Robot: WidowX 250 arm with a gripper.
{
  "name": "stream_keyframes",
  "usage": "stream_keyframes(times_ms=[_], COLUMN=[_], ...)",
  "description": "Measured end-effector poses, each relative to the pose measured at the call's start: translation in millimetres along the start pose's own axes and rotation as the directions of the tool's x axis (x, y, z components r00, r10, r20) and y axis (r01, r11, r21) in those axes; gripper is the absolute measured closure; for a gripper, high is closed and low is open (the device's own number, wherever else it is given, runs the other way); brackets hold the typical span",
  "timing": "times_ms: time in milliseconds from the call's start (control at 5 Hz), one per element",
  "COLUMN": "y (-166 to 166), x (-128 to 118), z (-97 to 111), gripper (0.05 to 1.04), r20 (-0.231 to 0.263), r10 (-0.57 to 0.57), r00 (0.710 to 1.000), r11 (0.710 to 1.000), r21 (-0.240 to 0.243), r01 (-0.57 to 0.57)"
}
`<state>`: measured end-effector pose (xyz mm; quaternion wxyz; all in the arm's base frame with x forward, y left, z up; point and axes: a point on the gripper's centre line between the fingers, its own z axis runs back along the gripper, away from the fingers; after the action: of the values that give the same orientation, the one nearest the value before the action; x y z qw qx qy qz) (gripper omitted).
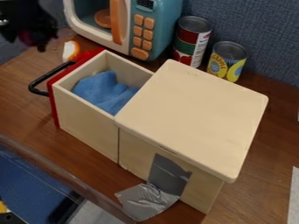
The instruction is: Take the thing out of the drawer and put it on the left side of the table
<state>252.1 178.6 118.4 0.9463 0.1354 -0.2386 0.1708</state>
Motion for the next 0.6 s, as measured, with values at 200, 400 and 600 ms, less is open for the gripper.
stream_keyframes(times_ms=[200,400,600], y=[31,46,51], x=[2,-2,-2], z=[-27,-60,-89], gripper=[0.375,0.375,0.375], r20=[-0.056,-0.112,-0.158], r10=[0.119,0.175,0.167], r00=[0.991,0.978,0.973], r11=[0.992,0.985,0.986], r21=[0.038,0.034,0.025], r01=[-0.117,-0.172,-0.165])
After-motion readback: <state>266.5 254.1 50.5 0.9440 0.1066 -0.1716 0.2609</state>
